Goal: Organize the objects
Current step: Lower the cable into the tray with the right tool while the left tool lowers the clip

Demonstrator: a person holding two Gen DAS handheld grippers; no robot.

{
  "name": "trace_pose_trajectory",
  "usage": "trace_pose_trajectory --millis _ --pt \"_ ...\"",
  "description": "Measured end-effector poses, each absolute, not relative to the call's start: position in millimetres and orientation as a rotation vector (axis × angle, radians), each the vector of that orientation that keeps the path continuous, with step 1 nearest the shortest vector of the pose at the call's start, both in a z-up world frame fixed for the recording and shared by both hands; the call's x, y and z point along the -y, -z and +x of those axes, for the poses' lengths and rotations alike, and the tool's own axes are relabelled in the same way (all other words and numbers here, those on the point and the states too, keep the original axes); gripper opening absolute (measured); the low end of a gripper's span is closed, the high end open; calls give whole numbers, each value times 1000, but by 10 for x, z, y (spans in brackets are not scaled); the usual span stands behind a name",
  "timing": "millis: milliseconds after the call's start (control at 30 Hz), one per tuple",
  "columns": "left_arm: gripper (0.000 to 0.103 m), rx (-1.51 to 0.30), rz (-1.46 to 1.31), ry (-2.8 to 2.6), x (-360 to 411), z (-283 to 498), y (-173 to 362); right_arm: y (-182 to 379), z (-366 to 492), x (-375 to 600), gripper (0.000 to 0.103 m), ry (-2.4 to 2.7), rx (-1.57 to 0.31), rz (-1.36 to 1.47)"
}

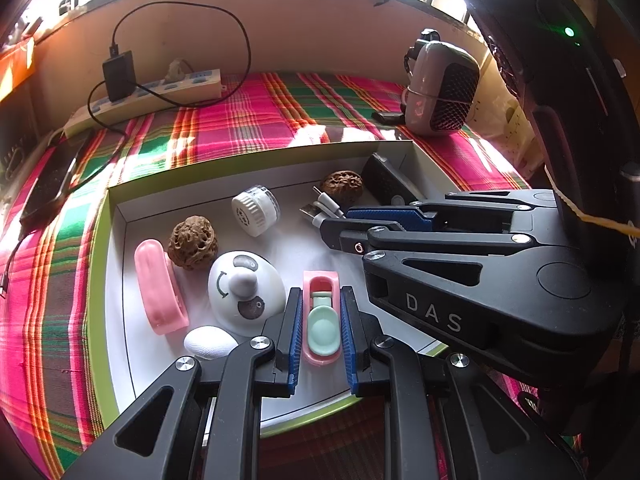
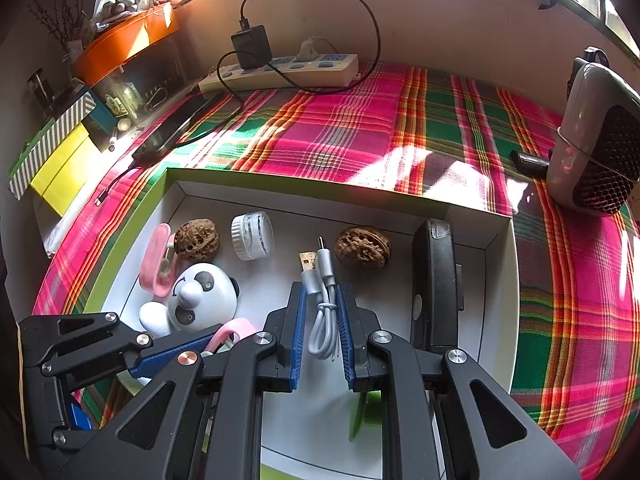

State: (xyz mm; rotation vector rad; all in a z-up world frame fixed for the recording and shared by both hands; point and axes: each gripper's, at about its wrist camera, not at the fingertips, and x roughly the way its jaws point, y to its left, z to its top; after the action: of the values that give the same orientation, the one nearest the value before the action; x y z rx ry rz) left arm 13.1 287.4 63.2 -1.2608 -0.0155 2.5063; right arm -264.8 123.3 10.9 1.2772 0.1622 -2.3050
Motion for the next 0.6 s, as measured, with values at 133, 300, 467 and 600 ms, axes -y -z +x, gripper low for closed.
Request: trace_pose_trajectory --millis 133,300,467,600 --pt "16 19 -1262 -2505 -2868 126 -626 -103 -2647 -1232 17 2299 -158 1277" --pt "16 22 -1264 -2504 -2867 129 -626 -98 -2644 -1219 17 2297 -163 1277" --pt "16 21 -1263 -2503 -2864 131 -624 -98 -2641 -1213 17 2300 -170 1276" --pt "17 22 -1263 -2503 -2867 127 -627 -100 -2640 -1214 17 2303 -172 1276"
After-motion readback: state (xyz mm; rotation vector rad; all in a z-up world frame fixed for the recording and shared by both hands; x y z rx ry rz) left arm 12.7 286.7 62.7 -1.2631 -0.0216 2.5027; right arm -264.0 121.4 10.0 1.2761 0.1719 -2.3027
